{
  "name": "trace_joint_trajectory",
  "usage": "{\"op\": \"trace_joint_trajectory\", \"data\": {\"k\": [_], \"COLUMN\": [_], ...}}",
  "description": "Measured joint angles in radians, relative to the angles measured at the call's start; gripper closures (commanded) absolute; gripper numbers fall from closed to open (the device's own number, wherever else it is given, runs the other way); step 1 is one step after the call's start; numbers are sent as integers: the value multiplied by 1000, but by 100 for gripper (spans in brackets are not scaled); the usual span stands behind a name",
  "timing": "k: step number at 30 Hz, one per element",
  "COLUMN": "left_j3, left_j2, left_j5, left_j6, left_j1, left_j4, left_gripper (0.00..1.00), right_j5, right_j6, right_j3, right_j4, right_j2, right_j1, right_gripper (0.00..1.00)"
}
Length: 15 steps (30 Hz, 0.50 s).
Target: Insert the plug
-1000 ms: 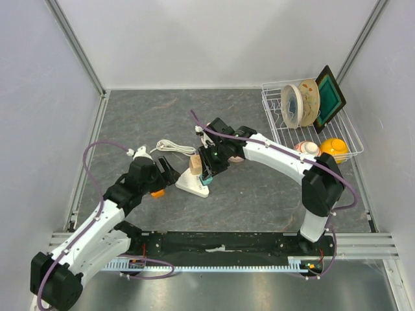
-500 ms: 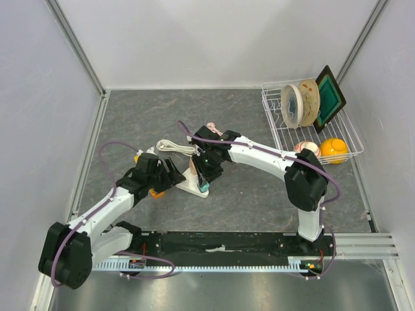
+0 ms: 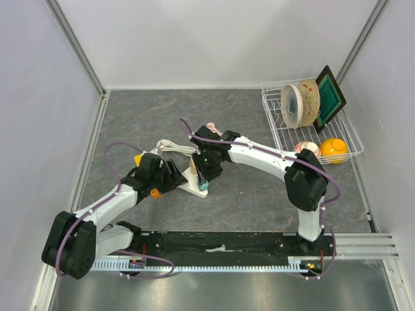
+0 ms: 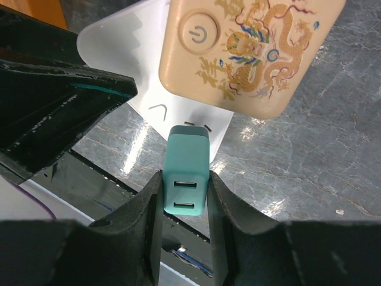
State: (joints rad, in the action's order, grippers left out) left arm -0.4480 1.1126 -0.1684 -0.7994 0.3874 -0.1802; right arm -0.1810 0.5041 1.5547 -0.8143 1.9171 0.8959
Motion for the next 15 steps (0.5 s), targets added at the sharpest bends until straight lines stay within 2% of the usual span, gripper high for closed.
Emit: {"op": "trace_joint_trajectory", "data": {"k": [15], "left_j3": [13], "left_j2": [2], "left_j5": [-26], "left_j6": [-20], "left_j1": [0], "left_j4": [26], "left_gripper": [36], "right_j5": [3], "right_j6": [55], "right_j3": [-39], "right_j4": [85], "right_j2": [-16], "right_j1": [3], "right_gripper": [100]}}
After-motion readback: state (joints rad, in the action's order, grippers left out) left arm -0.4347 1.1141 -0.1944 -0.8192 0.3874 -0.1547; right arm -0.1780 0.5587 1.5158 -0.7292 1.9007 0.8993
